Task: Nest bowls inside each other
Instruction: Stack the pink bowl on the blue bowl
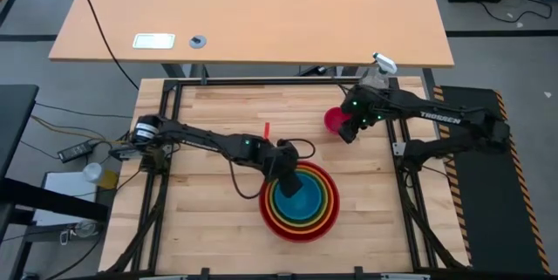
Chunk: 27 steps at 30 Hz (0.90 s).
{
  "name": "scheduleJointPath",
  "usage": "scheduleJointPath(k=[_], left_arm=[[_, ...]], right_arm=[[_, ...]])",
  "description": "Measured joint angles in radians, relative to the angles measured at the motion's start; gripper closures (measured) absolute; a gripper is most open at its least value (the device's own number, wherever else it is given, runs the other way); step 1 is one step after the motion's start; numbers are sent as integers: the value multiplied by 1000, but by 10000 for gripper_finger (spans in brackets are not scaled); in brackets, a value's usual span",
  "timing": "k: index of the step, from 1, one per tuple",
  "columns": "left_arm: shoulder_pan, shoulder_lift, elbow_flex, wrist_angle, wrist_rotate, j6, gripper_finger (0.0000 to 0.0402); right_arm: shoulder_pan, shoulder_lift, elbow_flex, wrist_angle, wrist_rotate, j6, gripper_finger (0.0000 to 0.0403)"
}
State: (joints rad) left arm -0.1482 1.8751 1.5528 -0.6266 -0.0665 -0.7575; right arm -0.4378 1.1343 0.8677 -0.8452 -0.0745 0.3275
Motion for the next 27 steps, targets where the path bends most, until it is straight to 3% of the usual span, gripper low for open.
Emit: scheduleJointPath(k=[5, 12, 20, 27], left_arm=[[0, -75, 0, -19, -75, 81, 230], [-5, -177, -33, -17, -201, 143, 230], [12, -341, -196, -23, -210, 108, 230], [23, -481, -345, -22, -238, 46, 230]], right_arm=[[-60, 79, 0, -47, 136, 141, 176], [-158, 217, 0, 5, 137, 113, 174], [-199, 281, 0, 26, 214, 63, 174], [-254, 324, 0, 66, 201, 29, 183]])
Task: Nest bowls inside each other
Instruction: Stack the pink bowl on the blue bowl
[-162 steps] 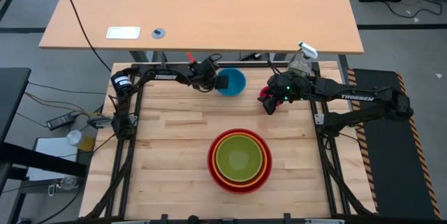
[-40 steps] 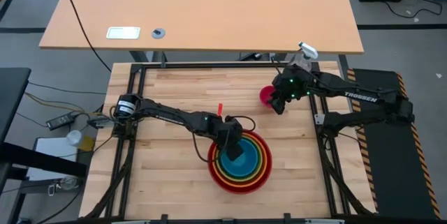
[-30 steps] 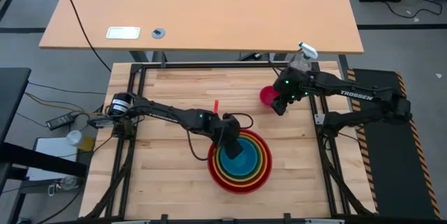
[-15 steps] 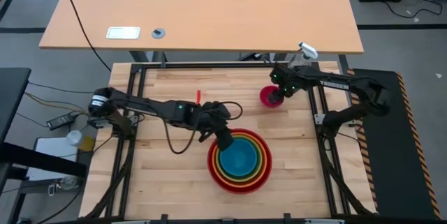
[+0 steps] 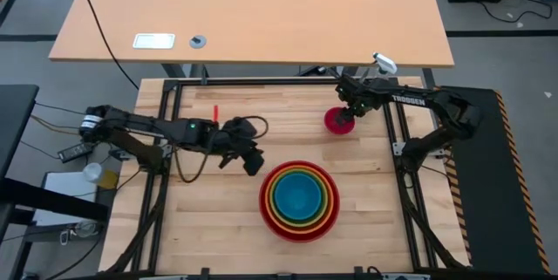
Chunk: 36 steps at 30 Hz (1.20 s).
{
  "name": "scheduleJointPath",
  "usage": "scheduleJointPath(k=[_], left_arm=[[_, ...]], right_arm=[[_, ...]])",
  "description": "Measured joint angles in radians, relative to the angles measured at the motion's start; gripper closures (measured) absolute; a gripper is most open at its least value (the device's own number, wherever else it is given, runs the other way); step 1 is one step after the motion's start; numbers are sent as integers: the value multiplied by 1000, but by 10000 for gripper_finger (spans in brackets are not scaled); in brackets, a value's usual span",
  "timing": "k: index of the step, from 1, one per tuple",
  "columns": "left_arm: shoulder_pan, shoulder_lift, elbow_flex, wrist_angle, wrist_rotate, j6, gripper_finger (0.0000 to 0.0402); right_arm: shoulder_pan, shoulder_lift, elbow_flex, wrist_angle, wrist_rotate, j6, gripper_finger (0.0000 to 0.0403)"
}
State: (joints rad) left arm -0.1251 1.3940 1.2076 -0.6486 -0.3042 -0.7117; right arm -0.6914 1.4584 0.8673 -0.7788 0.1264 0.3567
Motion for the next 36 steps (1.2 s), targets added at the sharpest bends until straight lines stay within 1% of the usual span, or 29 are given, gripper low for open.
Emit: scheduleJointPath(k=[6, 10, 14, 20, 24, 27, 30, 34, 36], left_arm=[[-1, -99, -155, -6, -5, -88, 230], [0, -138, -208, 0, -7, -167, 230], [0, -147, -213, 7, -7, -200, 230], [13, -155, -212, 8, -7, -212, 230], [31, -164, -212, 12, -6, -212, 230], [54, -167, -213, -1, -5, -206, 230], [64, -175, -212, 37, -26, -195, 230], [53, -187, -212, 128, -35, -130, 230], [53, -187, -211, 143, -35, -117, 230]], right_arm=[[-7, 63, 0, 12, -23, -50, 219], [-6, 96, -1, 17, -35, -65, 244], [-5, 111, -1, 36, -45, -69, 272], [-5, 112, -1, 46, -47, -76, 317], [-6, 109, 2, 61, -54, -89, 340], [-6, 109, 3, 80, -72, -98, 347], [-6, 108, 5, 89, -100, -110, 349], [-6, 97, 45, 23, -128, -160, 353], [-6, 90, 78, -22, -142, -199, 354]])
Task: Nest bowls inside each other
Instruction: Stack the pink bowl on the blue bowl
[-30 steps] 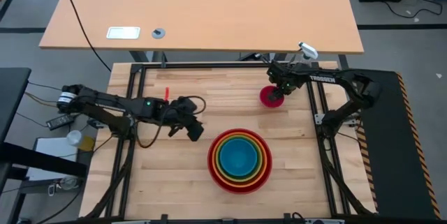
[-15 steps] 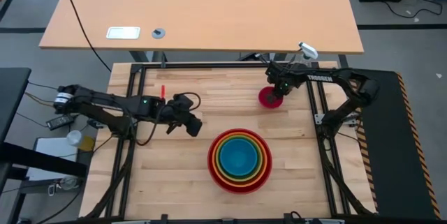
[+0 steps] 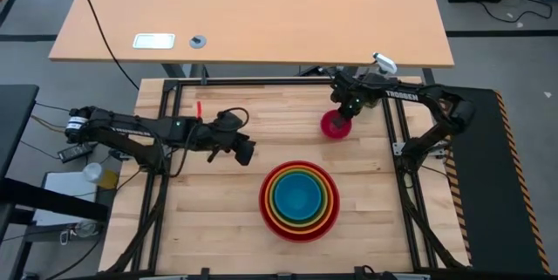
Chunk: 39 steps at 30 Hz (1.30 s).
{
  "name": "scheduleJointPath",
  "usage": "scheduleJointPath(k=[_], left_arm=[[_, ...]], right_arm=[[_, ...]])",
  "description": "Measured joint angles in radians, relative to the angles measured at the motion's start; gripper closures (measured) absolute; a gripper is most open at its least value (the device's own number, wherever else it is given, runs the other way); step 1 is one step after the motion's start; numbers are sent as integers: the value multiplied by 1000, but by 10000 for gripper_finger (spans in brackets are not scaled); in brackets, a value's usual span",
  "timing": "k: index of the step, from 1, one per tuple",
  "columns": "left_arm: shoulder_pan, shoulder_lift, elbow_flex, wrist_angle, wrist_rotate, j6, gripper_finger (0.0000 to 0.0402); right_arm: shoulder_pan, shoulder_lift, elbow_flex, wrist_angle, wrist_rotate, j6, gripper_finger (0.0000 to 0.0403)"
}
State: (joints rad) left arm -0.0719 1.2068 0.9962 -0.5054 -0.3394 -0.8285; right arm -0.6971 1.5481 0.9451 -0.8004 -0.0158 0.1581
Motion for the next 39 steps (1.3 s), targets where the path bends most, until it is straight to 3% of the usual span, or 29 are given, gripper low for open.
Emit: scheduleJointPath(k=[6, 17, 26, 33, 39], left_arm=[[3, -2, -3, 0, -54, -20, 230], [3, -3, -3, -1, -86, -28, 230], [3, -3, -3, 81, -87, -76, 230], [41, -3, -3, 62, -115, -136, 225], [130, -3, -3, 73, -28, -88, 198]], right_arm=[[20, -5, 102, -122, -26, -110, 369], [29, -6, 148, -141, -45, -152, 373], [59, -83, 149, -48, -318, -190, 373], [251, -212, 149, -45, -356, -128, 373], [496, -211, 155, 54, -337, 43, 370]])
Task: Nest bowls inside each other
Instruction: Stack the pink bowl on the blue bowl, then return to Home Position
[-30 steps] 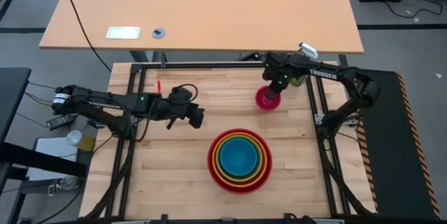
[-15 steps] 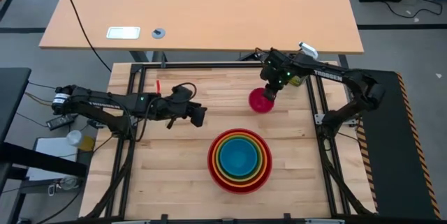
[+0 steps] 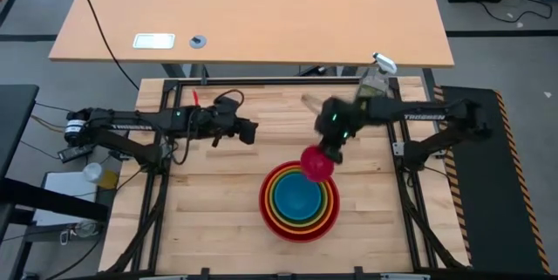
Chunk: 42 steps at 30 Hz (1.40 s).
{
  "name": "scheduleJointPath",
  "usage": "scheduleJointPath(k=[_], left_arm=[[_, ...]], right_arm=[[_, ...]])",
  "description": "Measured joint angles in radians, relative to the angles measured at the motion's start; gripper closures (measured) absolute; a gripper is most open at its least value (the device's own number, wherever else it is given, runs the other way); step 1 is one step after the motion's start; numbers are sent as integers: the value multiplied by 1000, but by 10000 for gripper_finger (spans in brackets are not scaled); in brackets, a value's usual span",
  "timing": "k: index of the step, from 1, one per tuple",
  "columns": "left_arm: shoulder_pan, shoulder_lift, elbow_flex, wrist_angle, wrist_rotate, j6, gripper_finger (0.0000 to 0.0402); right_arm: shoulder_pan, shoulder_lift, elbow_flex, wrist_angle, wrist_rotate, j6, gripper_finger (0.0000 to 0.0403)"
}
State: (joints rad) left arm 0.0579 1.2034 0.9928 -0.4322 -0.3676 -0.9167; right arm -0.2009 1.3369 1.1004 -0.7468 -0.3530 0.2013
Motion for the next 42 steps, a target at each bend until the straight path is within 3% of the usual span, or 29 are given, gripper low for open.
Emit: scheduleJointPath(k=[5, 9, 14, 20, 25, 35, 39, 42], left_arm=[[19, -20, 0, 25, 38, 68, 192], [17, -42, -2, 11, 37, 91, 192], [17, -71, 1, 14, 36, 99, 192], [-3, -99, 0, 7, 35, 107, 192], [-45, -101, 0, 17, 28, 151, 192], [-89, -118, 0, 101, -7, 284, 193], [-96, -168, -39, 104, -24, 335, 203], [-104, -240, -133, 184, -17, 336, 213]], right_arm=[[193, 115, 84, 6, 124, 16, 369], [275, 194, 150, 36, 210, 20, 369], [318, 301, 164, 78, 181, 27, 369], [361, 384, 164, 84, 221, 8, 368], [366, 430, 164, 94, 205, 2, 346], [321, 339, 164, 96, 176, 53, 228], [300, 259, 145, 102, 224, 15, 212], [286, 159, 51, 176, 257, 32, 213]])
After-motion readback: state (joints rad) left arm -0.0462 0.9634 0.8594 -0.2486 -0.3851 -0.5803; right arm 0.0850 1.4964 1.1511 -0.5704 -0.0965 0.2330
